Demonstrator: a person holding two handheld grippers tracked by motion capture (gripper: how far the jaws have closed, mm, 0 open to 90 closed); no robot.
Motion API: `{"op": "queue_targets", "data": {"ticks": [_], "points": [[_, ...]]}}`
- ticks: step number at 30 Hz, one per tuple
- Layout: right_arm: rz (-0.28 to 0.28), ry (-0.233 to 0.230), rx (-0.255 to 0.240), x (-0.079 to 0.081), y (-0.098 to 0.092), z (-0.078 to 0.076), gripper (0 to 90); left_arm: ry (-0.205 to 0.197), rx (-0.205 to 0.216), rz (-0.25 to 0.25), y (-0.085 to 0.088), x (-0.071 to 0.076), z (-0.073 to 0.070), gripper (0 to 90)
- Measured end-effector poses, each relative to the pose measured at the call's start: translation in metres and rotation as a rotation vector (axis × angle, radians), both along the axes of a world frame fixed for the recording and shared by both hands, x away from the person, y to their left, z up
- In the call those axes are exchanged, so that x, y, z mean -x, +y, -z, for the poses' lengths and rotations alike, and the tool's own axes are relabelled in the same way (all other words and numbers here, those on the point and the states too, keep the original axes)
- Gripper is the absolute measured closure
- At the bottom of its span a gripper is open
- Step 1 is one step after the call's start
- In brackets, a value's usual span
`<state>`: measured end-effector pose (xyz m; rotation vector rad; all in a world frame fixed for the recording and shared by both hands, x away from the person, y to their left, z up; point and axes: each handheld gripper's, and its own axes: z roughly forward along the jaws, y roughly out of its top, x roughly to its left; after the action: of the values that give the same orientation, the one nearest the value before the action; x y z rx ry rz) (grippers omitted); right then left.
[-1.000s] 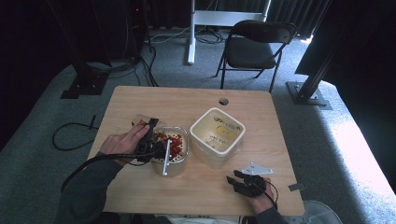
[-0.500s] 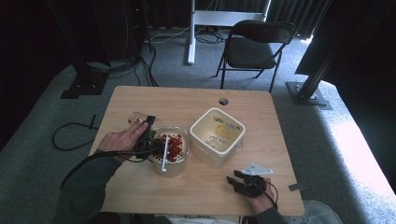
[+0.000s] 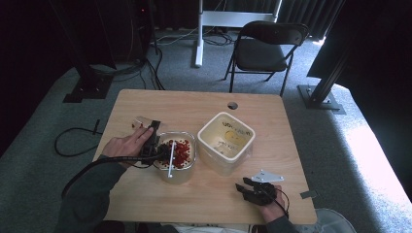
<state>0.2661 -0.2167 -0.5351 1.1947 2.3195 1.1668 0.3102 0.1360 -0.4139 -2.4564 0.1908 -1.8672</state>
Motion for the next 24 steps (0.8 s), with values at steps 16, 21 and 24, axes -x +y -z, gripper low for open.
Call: {"op": "queue_targets", "data": {"ticks": [16,21,24], "points": [[0.004,0.006,0.002,-0.001,0.000,0.001,55.1,-0.016,0.022,0.006,0.001,0.004,-0.004,33.9],[0.008,0.007,-0.001,0.000,0.000,0.001,55.1,-0.016,0.016,0.009,0.001,0.006,-0.005,33.9],[0.008,0.007,0.002,-0.001,0.000,0.001,55.1,-0.035,-0.027,-0.018,0.002,0.001,-0.001,33.9]]}}
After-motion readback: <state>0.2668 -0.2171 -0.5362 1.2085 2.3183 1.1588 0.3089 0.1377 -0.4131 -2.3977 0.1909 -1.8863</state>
